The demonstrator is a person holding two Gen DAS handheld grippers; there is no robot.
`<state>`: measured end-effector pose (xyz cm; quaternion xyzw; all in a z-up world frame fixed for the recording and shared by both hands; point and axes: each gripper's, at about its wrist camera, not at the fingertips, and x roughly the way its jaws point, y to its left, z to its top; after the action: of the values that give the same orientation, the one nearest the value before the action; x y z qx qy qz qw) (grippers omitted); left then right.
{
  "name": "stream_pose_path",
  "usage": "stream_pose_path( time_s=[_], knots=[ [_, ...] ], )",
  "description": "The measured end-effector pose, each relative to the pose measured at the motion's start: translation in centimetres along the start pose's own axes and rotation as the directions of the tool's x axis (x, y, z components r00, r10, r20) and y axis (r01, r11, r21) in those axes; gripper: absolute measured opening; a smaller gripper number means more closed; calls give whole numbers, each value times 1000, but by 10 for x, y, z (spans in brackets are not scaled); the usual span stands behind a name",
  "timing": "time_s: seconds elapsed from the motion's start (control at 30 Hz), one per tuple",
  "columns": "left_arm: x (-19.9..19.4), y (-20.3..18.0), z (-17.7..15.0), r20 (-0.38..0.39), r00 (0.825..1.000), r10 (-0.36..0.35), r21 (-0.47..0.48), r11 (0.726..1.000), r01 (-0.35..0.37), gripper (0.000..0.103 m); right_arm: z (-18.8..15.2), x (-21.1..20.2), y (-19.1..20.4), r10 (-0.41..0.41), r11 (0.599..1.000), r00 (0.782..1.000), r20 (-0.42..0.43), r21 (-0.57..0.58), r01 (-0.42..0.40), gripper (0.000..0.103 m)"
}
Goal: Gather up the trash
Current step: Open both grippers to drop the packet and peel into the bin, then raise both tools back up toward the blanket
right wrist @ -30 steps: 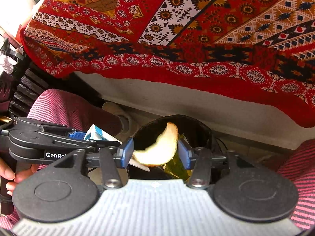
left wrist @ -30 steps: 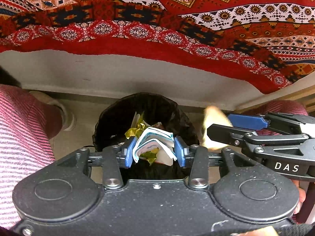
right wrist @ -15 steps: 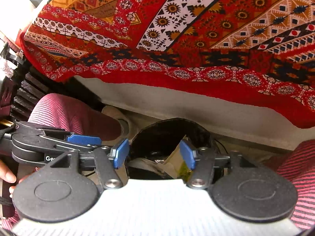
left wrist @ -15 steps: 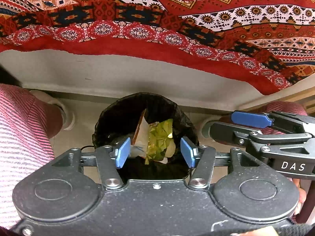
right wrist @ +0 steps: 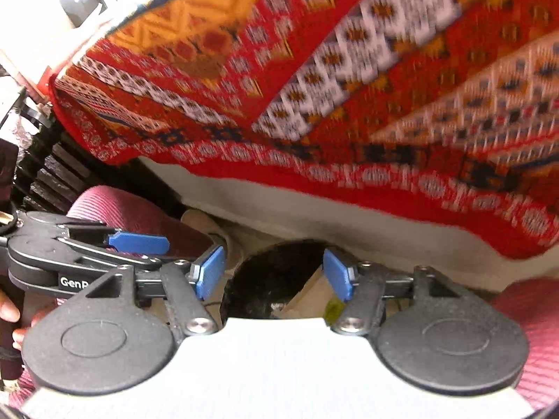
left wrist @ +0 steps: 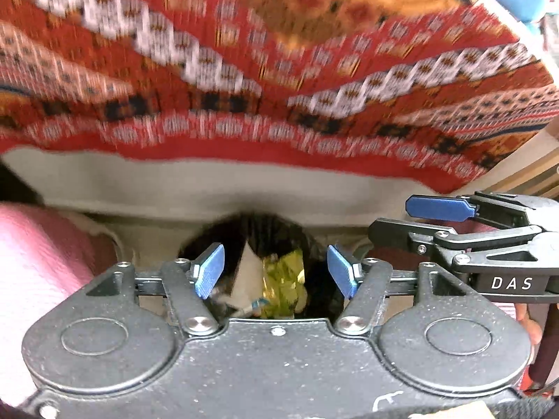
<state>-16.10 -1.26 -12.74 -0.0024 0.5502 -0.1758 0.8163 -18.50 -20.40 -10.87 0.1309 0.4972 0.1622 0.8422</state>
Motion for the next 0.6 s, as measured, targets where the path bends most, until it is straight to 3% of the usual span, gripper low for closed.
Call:
stream_pose_path(
  time_s=[0.13,0.27,0.6],
  knots=[
    [-30,-10,12,95,995,-2,60,998,-4,67,15,-26,6,30,999,997,75,-39,-27,78],
    [-59,-19,28,189,982,-24,103,995,4,76,34,-55,13,54,995,984,171,-88,-40,83],
    [-116,-31,79,398,915,-66,172,985,-4,83,90,-111,15,34,987,923,382,-159,30,96]
  ],
)
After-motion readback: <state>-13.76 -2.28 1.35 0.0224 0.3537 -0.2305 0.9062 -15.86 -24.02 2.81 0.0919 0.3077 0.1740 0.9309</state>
